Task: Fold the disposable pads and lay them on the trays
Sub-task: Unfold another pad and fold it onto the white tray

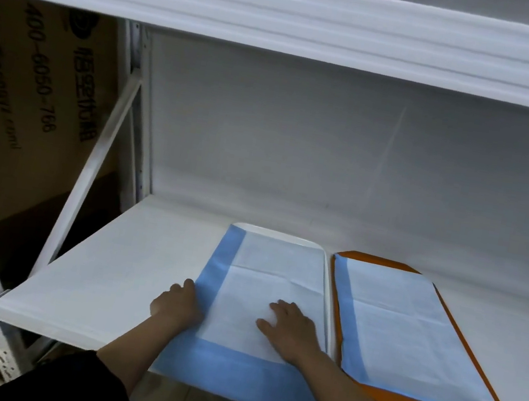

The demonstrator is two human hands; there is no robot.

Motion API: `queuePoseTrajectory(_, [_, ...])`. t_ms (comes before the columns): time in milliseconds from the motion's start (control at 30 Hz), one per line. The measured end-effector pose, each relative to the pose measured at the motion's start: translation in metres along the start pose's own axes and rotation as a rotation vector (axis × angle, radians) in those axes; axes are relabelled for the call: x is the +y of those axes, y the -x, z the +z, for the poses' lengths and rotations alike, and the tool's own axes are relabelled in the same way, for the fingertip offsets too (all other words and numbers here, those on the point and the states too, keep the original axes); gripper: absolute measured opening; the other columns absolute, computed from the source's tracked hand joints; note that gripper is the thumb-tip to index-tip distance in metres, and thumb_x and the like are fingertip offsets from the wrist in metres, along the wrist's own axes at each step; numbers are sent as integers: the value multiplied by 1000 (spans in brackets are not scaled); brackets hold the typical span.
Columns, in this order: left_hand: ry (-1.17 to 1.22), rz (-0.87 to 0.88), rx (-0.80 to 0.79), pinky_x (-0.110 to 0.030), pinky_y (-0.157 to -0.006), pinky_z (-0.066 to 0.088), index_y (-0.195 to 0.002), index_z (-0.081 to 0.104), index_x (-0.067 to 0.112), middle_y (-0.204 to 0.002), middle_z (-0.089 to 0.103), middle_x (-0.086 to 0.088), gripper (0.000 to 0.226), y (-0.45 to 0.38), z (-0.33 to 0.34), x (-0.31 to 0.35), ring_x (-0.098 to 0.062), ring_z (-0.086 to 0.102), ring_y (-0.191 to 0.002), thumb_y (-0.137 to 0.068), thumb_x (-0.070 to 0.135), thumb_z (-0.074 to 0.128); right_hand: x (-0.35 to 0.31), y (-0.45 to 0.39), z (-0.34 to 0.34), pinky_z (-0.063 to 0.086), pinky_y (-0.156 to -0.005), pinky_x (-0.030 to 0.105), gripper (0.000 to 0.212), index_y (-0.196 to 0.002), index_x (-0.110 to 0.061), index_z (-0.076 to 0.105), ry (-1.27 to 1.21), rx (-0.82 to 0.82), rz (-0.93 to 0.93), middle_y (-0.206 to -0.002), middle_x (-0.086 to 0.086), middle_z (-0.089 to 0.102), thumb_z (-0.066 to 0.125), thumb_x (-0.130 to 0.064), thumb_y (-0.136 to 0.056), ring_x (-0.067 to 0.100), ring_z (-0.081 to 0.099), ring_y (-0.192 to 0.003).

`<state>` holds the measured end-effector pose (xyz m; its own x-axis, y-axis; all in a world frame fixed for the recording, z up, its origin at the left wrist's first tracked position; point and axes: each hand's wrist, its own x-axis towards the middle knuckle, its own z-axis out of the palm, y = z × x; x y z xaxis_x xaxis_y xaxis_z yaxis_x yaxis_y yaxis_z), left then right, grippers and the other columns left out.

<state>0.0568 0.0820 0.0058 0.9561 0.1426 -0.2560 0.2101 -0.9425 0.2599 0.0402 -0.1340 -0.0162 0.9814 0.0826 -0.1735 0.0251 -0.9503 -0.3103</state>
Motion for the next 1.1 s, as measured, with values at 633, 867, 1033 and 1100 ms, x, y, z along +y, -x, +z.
queuePoseTrajectory(633, [-322, 363, -1, -47, -118, 1, -148, 20, 32, -159, 2, -1, 59, -113, 18, 53, -22, -3, -147, -93, 50, 35, 62, -111, -20, 22, -114, 36, 58, -143, -16, 32, -64, 49, 184, -154, 4, 23, 43, -43, -93, 28, 13, -143])
queuePoseTrajectory(867, [-359, 437, 37, -42, -117, 6, -151, 12, 30, -159, 9, 1, 68, -133, 32, 60, -18, 10, -146, -91, 61, 21, 56, -142, -28, 33, -103, 40, 60, -140, -17, 30, -66, 109, 299, -144, 6, 31, 54, -35, -89, 30, 32, -132])
queuePoseTrajectory(1033, [-353, 426, 84, -41, -114, 12, -151, 12, 31, -158, 13, 3, 107, -137, 35, 52, -18, 17, -144, -54, 68, -13, 57, -161, -37, 39, -100, 39, 63, -144, -16, 20, -29, 96, 447, -142, 11, 32, 52, -30, -91, 33, 36, -130])
queuePoseTrajectory(1100, [-352, 417, 85, -44, -115, 9, -150, 13, 32, -158, 14, 3, 108, -138, 34, 53, -19, 17, -144, -52, 68, -12, 61, -165, -41, 39, -101, 37, 65, -146, -12, 16, -29, 102, 476, -142, 13, 33, 49, -29, -93, 31, 37, -131])
